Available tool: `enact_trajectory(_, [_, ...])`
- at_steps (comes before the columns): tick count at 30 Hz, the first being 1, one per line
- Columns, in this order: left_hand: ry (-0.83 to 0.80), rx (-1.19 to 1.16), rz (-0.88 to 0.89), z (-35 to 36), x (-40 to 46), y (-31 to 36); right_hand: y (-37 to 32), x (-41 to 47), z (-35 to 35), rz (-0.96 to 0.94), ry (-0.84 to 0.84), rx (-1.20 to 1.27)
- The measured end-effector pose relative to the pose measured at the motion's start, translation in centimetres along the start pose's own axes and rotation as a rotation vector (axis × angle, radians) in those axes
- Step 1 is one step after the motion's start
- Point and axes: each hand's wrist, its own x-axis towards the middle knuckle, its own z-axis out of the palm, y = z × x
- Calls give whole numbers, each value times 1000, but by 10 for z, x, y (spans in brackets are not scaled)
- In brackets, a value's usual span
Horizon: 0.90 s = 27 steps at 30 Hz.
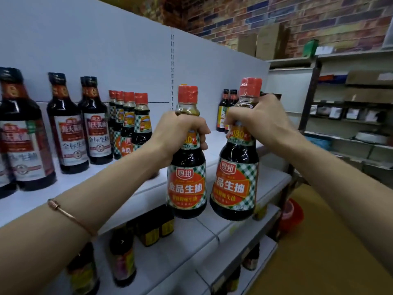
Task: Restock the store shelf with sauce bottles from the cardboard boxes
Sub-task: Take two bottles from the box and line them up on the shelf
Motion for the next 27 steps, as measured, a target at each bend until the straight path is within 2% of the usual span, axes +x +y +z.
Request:
enact_trajectory(12, [287, 173, 109, -12, 104, -47, 88, 131, 58, -147, -102, 98])
enact_trajectory(19, [441, 279, 66, -6, 136, -65, 136, 180, 95, -203, -210, 232])
enact_trajectory(27, [719, 425, -16, -10, 173, -95, 181, 220, 129, -274, -378, 429])
